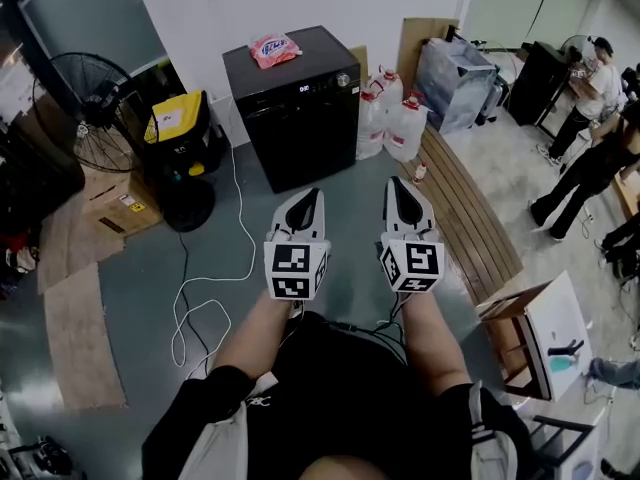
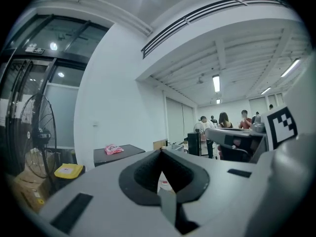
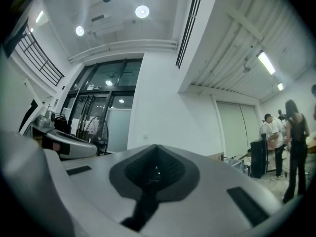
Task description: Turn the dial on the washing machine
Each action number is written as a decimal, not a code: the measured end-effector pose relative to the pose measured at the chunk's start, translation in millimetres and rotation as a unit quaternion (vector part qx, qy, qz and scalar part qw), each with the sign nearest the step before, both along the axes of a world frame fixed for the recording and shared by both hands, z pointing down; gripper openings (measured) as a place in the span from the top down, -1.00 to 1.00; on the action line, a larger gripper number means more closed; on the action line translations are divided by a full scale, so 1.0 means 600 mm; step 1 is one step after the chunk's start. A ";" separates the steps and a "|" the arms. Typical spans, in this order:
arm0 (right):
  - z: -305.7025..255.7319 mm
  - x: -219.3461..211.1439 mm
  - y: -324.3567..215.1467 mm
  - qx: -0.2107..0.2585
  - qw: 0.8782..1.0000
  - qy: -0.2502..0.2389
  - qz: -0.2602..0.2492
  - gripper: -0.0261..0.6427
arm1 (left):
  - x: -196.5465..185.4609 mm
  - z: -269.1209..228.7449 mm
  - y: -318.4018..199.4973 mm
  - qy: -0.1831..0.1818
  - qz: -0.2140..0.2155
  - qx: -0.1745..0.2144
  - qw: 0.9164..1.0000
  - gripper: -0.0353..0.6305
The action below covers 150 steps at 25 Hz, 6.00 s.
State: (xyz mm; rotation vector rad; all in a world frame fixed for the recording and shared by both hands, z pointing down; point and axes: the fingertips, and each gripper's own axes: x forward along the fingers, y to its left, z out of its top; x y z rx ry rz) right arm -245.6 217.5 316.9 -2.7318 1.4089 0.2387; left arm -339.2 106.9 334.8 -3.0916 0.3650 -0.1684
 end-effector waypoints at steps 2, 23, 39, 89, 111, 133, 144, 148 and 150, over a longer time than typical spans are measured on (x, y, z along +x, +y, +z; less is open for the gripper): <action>0.000 0.005 0.010 0.004 1.000 -0.004 0.001 0.92 | 0.004 -0.003 0.003 0.007 -0.008 0.000 1.000 0.87; 0.032 0.208 -0.057 -0.001 1.000 0.006 -0.001 0.92 | 0.217 0.029 -0.061 0.028 -0.013 -0.008 1.000 0.87; 0.075 0.529 -0.190 -0.012 0.998 -0.055 -0.008 0.92 | 0.522 0.062 -0.199 -0.009 -0.025 -0.026 0.999 0.87; 0.470 0.868 -0.723 -0.388 0.707 0.470 -0.359 0.39 | 0.694 0.235 -0.468 -0.067 -0.397 -0.146 0.904 0.87; 0.652 0.958 -0.854 -0.423 0.572 0.630 -0.312 0.07 | 0.644 0.273 -0.477 -0.095 -0.479 -0.158 0.858 0.87; 0.640 0.975 -0.858 -0.418 0.648 0.582 -0.257 0.11 | 0.654 0.273 -0.490 -0.104 -0.475 -0.152 0.861 0.87; 0.641 0.983 -0.872 -0.436 0.774 0.418 -0.187 0.20 | 0.637 0.271 -0.482 -0.104 -0.482 -0.153 0.856 0.87; 0.641 0.981 -0.871 -0.437 0.772 0.421 -0.190 0.20 | 0.632 0.271 -0.479 -0.103 -0.483 -0.153 0.856 0.87; 0.642 0.981 -0.873 -0.436 0.776 0.414 -0.191 0.20 | 0.630 0.274 -0.478 -0.104 -0.483 -0.154 0.856 0.87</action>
